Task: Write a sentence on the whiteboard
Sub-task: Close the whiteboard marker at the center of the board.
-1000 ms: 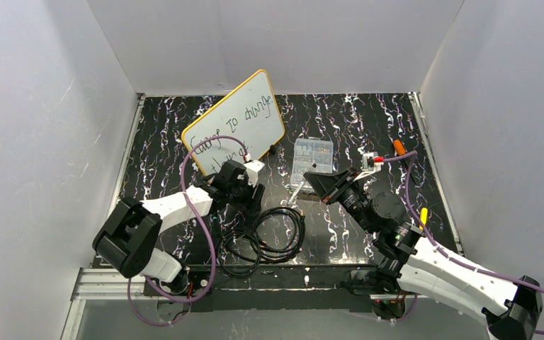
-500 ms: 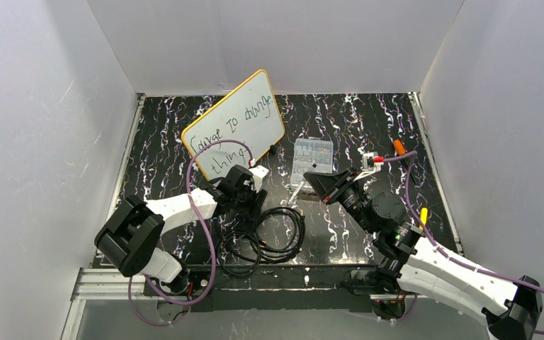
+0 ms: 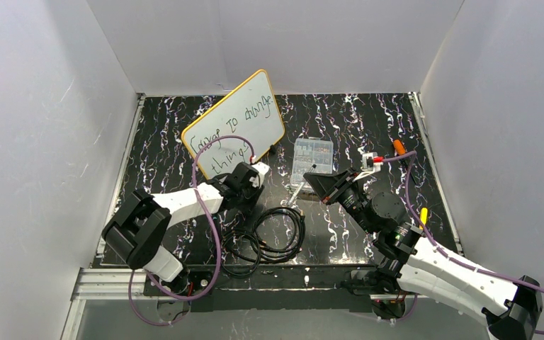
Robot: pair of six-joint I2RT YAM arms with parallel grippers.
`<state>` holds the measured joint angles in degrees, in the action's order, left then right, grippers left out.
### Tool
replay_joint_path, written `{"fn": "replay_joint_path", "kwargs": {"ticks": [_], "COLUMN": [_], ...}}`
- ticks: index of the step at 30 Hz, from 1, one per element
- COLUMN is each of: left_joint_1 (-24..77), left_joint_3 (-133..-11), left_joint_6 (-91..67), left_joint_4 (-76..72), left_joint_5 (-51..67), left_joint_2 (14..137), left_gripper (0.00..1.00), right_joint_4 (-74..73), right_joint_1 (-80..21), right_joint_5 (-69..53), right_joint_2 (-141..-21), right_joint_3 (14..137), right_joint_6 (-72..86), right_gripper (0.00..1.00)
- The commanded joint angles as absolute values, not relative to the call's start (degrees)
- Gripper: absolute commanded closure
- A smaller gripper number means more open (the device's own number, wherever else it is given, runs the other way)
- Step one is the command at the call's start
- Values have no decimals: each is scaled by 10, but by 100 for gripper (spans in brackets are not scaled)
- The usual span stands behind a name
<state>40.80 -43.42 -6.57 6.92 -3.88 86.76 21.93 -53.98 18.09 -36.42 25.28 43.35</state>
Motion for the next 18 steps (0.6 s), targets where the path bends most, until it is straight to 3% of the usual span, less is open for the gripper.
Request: {"fn": "replay_joint_path", "kwargs": {"ticks": [1, 7, 13, 18], "left_joint_1": [427, 436, 436, 426], "left_joint_3": [-450, -447, -426, -513], "left_joint_6": [-63, -87, -139, -143], "left_joint_4": [102, 115, 93, 205], "left_joint_5": [-64, -60, -18, 72], "left_joint_2": [872, 870, 772, 658], "left_gripper": [75, 99, 100, 100], "right_joint_4": [225, 218, 165, 92], "right_joint_1": [-539, -539, -538, -538], "right_joint_5": [197, 199, 229, 295], "right_joint_2": [-356, -351, -348, -357], "right_joint_3": [250, 253, 264, 272], "right_joint_6": [432, 431, 425, 432], "right_gripper": [99, 99, 99, 99]}}
